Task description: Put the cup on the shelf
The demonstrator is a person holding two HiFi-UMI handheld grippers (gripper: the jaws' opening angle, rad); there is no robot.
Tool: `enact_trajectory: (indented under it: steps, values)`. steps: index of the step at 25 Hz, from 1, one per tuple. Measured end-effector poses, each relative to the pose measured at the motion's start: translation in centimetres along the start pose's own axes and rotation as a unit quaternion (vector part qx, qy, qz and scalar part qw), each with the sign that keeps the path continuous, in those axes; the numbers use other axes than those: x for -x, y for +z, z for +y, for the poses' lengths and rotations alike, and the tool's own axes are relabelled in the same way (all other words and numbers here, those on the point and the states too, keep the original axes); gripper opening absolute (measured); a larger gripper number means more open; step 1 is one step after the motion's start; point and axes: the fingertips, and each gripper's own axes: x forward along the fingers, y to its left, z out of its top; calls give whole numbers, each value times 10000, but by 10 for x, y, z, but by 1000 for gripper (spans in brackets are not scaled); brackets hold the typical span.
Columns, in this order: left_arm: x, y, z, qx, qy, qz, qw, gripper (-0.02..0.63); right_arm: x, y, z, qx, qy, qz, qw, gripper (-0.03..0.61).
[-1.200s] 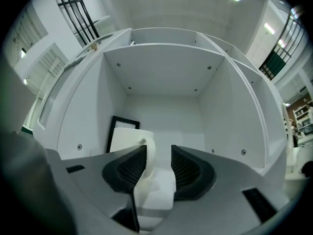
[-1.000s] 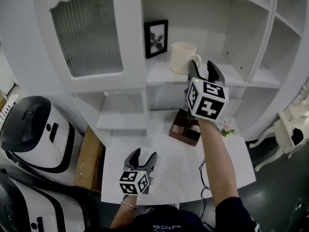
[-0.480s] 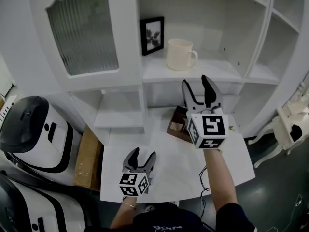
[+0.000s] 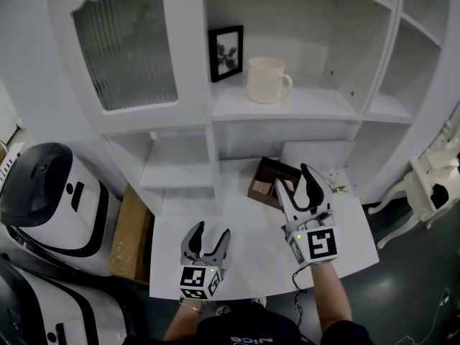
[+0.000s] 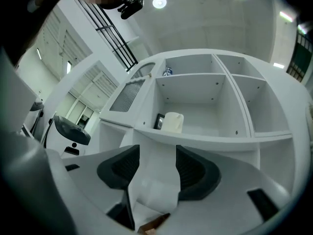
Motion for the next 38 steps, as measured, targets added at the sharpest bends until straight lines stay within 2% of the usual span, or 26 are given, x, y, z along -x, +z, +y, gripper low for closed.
enact_trajectory:
  steps: [3,9,12,17,24,26,28,31,33,36,38]
  values:
    - [9,-3,-3,-16,-70,-143,9999,291,24,-26,11,-88,46,226,9997,239]
    - [23,-26,-14,93,-319,-6,9994,291,71,-91,37,-493,3,943,9943,241]
    - [33,-43,-19,114,-375,178,9991,291,100,-127,56,-770,-88,1346,9879,241]
    - [47,-73,-19,192,-297,467,9983,291,143,-186,85,-956,-119,2151,9718,241]
    - [48,-73,-15,100,-294,506,9982,291,152,-187,82,-713,-213,2241,9717,235]
    - [49,-73,-18,102,-343,527,9980,291,149,-183,82,-569,-228,2187,9739,198]
    - [50,-71,-23,133,-395,495,9979,260,145,-180,83,-530,-193,2143,9751,147]
    - [50,-64,-29,167,-458,360,9982,180,139,-174,84,-491,-125,2081,9768,53]
    - [49,-62,-29,161,-444,330,9983,117,138,-169,86,-519,-80,2005,9783,14]
    - [50,-64,-27,167,-384,364,9985,13,138,-165,91,-602,36,1898,9800,11]
    - [50,-66,-29,167,-411,397,9982,3,139,-161,92,-680,94,1807,9811,11]
